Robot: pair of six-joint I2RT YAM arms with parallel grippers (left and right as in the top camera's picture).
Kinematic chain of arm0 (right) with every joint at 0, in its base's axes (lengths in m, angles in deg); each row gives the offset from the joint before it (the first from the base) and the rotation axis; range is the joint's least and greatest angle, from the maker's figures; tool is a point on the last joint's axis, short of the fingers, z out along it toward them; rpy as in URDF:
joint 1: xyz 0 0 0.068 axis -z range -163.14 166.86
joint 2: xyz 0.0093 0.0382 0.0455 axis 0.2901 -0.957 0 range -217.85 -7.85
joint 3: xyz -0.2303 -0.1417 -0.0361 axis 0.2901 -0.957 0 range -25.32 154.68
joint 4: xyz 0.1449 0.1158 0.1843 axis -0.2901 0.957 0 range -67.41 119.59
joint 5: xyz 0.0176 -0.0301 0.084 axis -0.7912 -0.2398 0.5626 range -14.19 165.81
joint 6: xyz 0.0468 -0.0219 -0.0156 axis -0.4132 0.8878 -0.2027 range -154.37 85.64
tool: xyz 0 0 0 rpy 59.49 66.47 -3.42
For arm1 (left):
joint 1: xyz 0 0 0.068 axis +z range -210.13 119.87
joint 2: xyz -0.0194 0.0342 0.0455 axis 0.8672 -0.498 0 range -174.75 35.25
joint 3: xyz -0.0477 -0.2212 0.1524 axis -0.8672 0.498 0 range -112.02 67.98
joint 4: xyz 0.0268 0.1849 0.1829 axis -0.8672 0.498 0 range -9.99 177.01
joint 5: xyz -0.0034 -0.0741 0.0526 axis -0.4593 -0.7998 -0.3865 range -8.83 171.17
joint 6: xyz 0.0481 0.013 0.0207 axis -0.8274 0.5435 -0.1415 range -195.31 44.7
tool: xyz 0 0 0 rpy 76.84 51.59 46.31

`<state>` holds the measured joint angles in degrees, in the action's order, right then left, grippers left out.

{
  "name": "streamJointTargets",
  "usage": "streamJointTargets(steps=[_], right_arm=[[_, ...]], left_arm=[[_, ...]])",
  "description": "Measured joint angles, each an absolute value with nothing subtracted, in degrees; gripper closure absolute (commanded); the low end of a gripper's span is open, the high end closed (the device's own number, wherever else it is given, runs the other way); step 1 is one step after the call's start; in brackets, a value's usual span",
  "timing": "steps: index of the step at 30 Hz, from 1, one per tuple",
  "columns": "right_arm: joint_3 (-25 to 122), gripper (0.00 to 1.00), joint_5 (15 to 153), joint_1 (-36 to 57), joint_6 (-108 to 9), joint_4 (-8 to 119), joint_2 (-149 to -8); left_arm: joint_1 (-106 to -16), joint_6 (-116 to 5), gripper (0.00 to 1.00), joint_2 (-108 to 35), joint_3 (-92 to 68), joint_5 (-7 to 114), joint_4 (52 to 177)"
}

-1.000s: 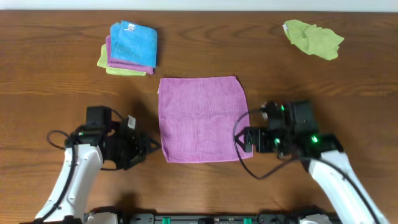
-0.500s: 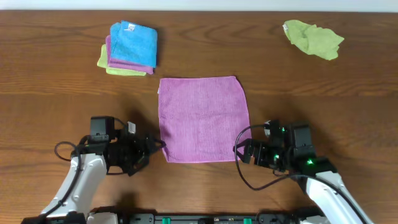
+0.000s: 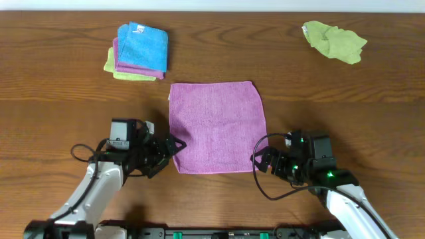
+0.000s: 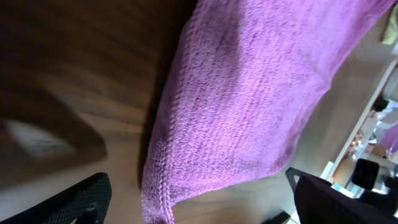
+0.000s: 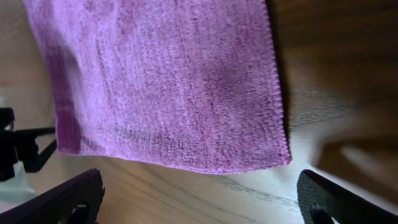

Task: Fold the cloth
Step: 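Bring both grippers to the cloth's bottom corners and grasp them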

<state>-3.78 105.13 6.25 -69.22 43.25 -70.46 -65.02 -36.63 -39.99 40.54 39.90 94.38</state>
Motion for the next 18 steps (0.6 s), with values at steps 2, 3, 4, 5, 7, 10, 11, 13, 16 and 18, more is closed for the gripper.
streamJointTargets(steps=[2,3,4,5,7,10,11,13,16,18], right_arm=[[-3.8,0.01,104.4,6.3,-69.6,43.3,-70.5],[-3.8,0.01,104.2,6.3,-69.8,43.3,-70.5],[-3.8,0.01,104.1,6.3,-69.8,43.3,-70.5],[-3.8,0.01,104.0,6.3,-69.8,43.3,-70.5],[-3.8,0.01,103.8,6.3,-69.9,43.2,-70.5],[-3.8,0.01,103.5,6.3,-70.0,43.2,-70.5],[-3.8,0.01,103.4,6.3,-70.0,43.2,-70.5],[-3.8,0.01,103.3,6.3,-70.0,43.3,-70.5],[-3.8,0.01,103.2,6.3,-70.0,43.3,-70.5],[-3.8,0.01,103.1,6.3,-70.2,43.2,-70.5]], left_arm=[[-65.7,-36.1,0.05,-41.1,40.5,40.3,93.6],[-65.9,-35.9,0.05,-41.7,40.5,40.5,93.0],[-66.0,-35.6,0.05,-42.2,40.5,40.7,92.7],[-66.4,-35.0,0.05,-43.1,40.5,40.8,92.0],[-66.6,-34.4,0.04,-43.8,40.5,40.6,90.9],[-67.4,-33.1,0.09,-44.5,40.4,40.0,89.4],[-67.7,-32.7,0.12,-44.9,40.4,39.9,88.8],[-68.4,-31.9,0.24,-45.6,40.3,39.7,88.4],[-69.7,-31.4,0.36,-46.7,40.4,40.1,88.5],[-70.2,-31.3,0.46,-47.1,40.4,40.3,88.5]])
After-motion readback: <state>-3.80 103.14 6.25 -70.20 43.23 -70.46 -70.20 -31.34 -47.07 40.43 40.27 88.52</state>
